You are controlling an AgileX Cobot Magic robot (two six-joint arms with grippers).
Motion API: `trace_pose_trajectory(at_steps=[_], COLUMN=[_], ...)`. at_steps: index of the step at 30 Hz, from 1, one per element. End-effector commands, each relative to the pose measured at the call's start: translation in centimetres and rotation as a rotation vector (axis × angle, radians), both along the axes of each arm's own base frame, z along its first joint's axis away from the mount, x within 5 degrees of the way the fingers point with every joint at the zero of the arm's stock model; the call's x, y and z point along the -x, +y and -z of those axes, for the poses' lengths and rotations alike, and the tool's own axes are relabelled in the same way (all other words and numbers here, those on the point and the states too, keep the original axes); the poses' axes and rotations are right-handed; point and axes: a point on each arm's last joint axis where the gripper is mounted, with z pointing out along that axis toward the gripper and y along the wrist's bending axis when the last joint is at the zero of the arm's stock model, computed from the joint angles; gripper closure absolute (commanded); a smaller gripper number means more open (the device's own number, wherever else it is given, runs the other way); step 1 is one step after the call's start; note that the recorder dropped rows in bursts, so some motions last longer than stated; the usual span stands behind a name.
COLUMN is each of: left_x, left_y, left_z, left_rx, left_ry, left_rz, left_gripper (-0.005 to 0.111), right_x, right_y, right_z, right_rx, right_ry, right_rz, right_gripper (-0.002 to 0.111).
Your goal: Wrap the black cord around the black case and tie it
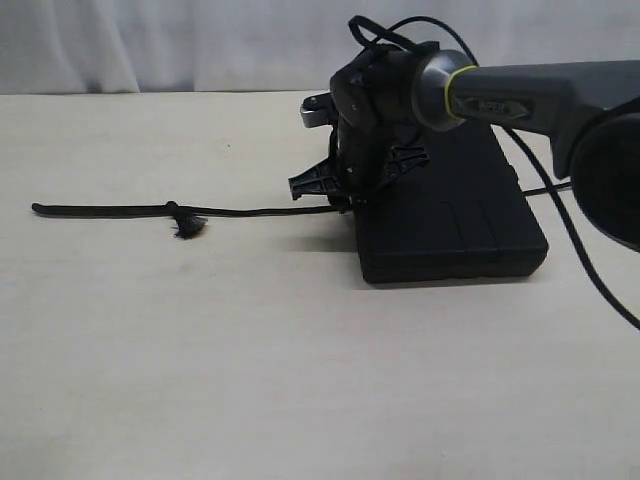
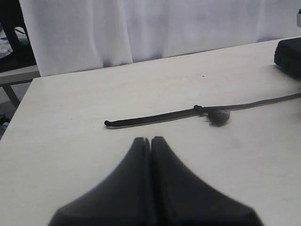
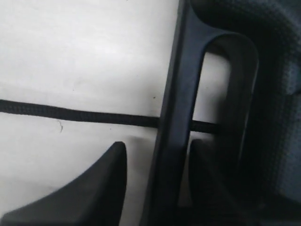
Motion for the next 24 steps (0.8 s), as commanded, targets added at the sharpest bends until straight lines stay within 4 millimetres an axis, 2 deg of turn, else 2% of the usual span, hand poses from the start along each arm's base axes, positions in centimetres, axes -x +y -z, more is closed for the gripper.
trace_pose_trajectory(at_steps=[1, 5, 12, 16, 24], left_x=[0.0, 0.0, 0.0, 0.0, 0.0], left_y=[0.0, 0.0, 0.0, 0.0, 0.0], left_z=[0.0, 0.0, 0.0, 0.0, 0.0], left_rx=[0.009, 0.009, 0.009, 0.009, 0.009], left_ry=[-0.011, -0.011, -0.011, -0.011, -0.011], left_rz=[-0.002, -0.002, -0.002, -0.002, -0.002], left_gripper=[0.107, 0.107, 0.107, 0.107, 0.107], right_x=[-0.2, 0.0, 0.5, 0.8, 2.4], right_y=[-0.1, 0.1, -0.1, -0.4, -0.6], right_z=[-0.3, -0.1, -0.2, -1.8, -6.6], right_rx=[-0.002, 0.003, 0.016, 0.022, -0.009], right_ry=[-0.019, -0.010, 0.036, 0.038, 0.064], right_rz=[0.003, -0.002, 0.017, 0.022, -0.050], right_gripper=[0.085, 0.104, 0.104, 0.104, 0.104])
